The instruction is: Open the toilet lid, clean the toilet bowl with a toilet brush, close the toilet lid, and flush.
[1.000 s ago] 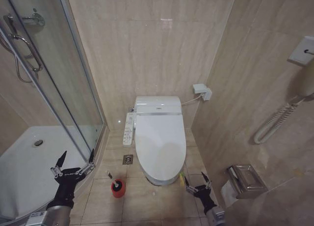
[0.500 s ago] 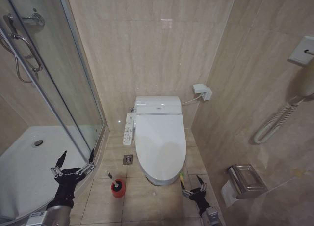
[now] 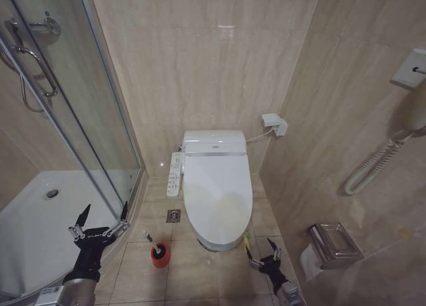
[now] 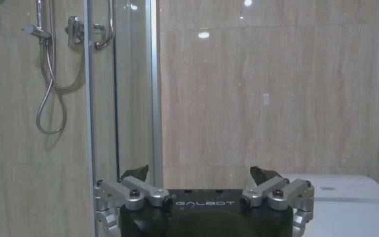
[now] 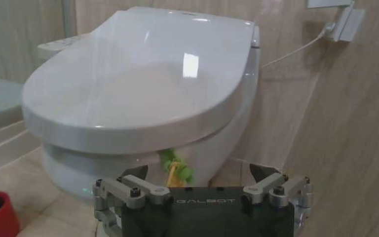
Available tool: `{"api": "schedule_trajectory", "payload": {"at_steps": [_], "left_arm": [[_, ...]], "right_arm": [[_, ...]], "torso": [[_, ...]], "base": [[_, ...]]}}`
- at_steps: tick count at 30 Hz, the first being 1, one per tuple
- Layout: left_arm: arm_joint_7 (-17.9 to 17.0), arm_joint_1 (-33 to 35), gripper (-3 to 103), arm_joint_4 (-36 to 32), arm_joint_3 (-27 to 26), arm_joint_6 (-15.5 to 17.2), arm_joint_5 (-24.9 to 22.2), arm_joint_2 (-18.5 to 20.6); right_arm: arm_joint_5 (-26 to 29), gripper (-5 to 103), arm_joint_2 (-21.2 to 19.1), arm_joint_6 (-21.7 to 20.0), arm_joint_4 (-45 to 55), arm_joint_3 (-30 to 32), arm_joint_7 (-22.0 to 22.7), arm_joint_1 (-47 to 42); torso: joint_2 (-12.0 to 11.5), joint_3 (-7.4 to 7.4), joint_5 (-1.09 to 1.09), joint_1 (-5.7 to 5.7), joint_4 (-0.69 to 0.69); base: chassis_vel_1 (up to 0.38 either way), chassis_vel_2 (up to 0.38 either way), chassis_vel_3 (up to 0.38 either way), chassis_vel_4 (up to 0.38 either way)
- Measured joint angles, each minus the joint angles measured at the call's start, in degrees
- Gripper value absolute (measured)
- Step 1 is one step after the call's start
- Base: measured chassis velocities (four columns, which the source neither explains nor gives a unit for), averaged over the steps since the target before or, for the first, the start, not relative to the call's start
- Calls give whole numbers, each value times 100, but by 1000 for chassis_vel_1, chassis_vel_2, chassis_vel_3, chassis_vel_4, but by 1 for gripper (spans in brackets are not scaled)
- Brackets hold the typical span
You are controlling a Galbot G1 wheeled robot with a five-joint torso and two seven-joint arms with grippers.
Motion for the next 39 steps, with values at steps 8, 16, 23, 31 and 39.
{"api": "schedule_trajectory", "payload": {"at_steps": [8,16,23,31,39], "left_arm": [[0,0,100,0,0,0,0,0],[0,0,100,0,0,0,0,0],[0,0,100,0,0,0,0,0],[0,0,100,0,0,0,0,0],[0,0,100,0,0,0,0,0]], "right_arm": [[-60,100,5,159,-55,-58,-80,-84],[-140,100,116,230,-200,-119,-106,-7],[-239,100,182,234,-399,-148,-118,132],[-293,100,236,238,-593,-197,-125,277],[-363,91,285,249,-765,-253,-124,435]], "torso": [[0,0,0,0,0],[0,0,0,0,0],[0,0,0,0,0],[0,0,0,0,0],[0,0,0,0,0]], "base": [[0,0,0,0],[0,0,0,0],[0,0,0,0],[0,0,0,0],[0,0,0,0]]}}
